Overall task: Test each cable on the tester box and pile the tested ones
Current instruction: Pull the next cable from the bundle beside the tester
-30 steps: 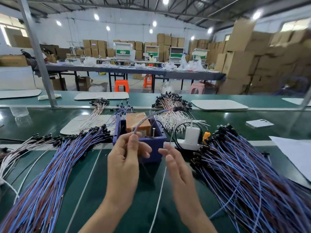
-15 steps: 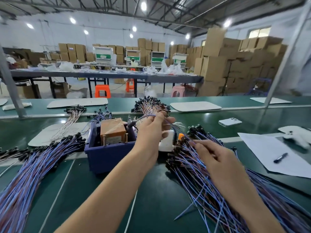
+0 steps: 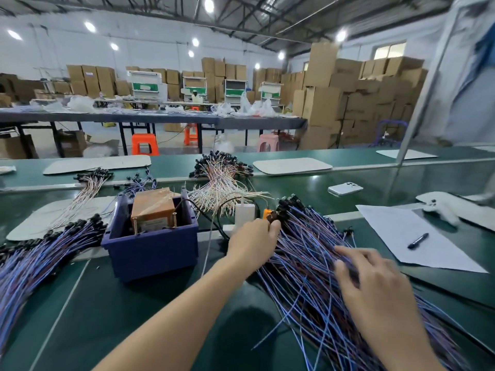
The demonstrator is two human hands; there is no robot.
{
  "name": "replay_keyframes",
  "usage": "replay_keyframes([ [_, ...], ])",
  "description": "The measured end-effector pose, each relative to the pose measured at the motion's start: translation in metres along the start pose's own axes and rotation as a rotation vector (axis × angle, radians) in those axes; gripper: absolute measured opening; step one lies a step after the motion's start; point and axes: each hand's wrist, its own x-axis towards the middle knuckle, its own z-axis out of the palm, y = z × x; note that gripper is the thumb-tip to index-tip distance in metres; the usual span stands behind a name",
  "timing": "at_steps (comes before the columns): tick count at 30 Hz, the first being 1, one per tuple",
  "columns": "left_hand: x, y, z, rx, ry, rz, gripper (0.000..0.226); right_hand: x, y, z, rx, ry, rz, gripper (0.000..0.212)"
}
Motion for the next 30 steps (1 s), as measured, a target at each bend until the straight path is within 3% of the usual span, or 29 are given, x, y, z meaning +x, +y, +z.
replay_keyframes([
  [6, -0.051, -0.069, -0.019, -0.207, -0.018, 0.036, 0.04, -0.019, -0.077, 0.047, 0.267, 0.048, -0.279, 0.025],
  [11, -0.1, -0.136, -0.061, -0.156, -0.102, 0.021, 0.035, -0.027, -0.136, 0.107, 0.373, -0.148, -0.438, 0.023],
  [15, -0.126, -0.183, -0.107, 0.063, 0.162, 0.027, 0.031, -0.019, -0.17, 0.147, 0.407, -0.266, -0.465, 0.021],
  [19, -0.13, -0.235, -0.141, 0.204, 0.368, -0.14, 0.028, -0.007, -0.182, 0.174, 0.389, -0.342, -0.433, 0.02],
  [23, -0.12, -0.279, -0.156, 0.429, 0.317, -0.269, 0.024, -0.002, -0.173, 0.189, 0.539, -0.511, -0.342, 0.019],
  [30, -0.082, -0.31, -0.14, 0.891, 0.101, -0.28, 0.04, 0.004, -0.169, 0.192, 0.829, -0.543, -0.198, 0.032],
])
